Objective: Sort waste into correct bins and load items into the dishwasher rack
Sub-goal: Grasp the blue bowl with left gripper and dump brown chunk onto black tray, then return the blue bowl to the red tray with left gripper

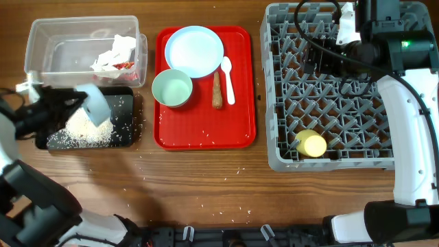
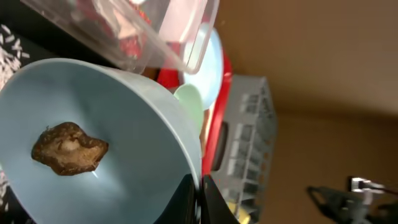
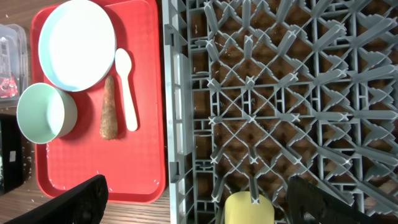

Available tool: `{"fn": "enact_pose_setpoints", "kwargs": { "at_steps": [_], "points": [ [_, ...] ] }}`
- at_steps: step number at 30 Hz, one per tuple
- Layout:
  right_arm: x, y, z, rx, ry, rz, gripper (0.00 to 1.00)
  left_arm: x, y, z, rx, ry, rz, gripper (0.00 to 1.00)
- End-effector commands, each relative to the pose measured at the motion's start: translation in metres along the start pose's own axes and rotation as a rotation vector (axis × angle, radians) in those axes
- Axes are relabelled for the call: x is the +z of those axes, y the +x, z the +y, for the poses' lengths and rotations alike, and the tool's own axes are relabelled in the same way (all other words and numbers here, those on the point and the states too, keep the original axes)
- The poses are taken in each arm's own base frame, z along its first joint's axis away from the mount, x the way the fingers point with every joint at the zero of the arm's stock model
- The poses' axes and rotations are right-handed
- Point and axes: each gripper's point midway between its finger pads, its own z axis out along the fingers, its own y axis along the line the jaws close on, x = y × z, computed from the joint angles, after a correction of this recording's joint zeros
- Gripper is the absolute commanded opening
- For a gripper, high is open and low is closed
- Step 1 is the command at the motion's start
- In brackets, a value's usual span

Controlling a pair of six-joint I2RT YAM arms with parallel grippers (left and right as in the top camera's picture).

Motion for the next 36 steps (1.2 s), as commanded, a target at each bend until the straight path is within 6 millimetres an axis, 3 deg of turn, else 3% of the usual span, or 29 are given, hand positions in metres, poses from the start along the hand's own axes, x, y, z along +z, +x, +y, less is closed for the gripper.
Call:
{"fn": "enact_pose_setpoints", "kwargs": {
  "at_steps": [1, 6, 10, 15, 19, 22, 24, 26, 28, 30, 33, 36],
  "points": [
    [0.003, -0.002, 0.005, -0.026, -0.019, 0.004, 0.93, -0.017, -0.015, -0.008, -0.039, 0.239, -0.065, 0.04],
    [0.003, -0.001, 0.005, -0.025, -0.019, 0.008, 0.93, -0.026, -0.024, -0.018, -0.046, 0.358, -0.096, 0.04],
    [0.003, 0.0, 0.005, -0.024, -0.018, 0.013, 0.93, -0.018, -0.024, 0.007, -0.026, 0.209, -0.09, 0.04],
    [0.003, 0.0, 0.005, -0.025, -0.018, 0.012, 0.93, -0.018, -0.024, 0.008, -0.078, 0.208, -0.085, 0.04],
    [0.003, 0.0, 0.005, -0.024, -0.018, 0.011, 0.93, -0.017, -0.02, -0.005, -0.068, 0.239, -0.072, 0.04],
    [0.003, 0.0, 0.005, -0.025, -0.018, 0.011, 0.93, -0.007, -0.007, -0.035, 0.026, 0.223, -0.035, 0.04],
    [0.003, 0.0, 0.005, -0.024, -0.018, 0.011, 0.93, 0.012, 0.016, -0.055, 0.136, 0.117, 0.027, 0.04],
    [0.003, -0.001, 0.005, -0.024, -0.019, 0.009, 0.93, 0.043, 0.051, -0.072, 0.243, -0.044, 0.129, 0.04],
    [0.003, -0.002, 0.005, -0.025, -0.02, 0.004, 0.93, 0.089, 0.097, -0.069, 0.316, -0.308, 0.248, 0.04],
    [0.003, -0.002, 0.005, -0.026, -0.019, 0.003, 0.93, 0.117, 0.128, -0.062, 0.363, -0.498, 0.294, 0.04],
    [0.003, -0.004, 0.006, -0.027, -0.02, -0.003, 0.93, 0.14, 0.158, -0.052, 0.471, -0.747, 0.262, 0.04],
    [0.003, -0.004, 0.006, -0.028, -0.021, -0.004, 0.93, 0.156, 0.18, -0.044, 0.582, -0.883, 0.246, 0.04]
  ]
}}
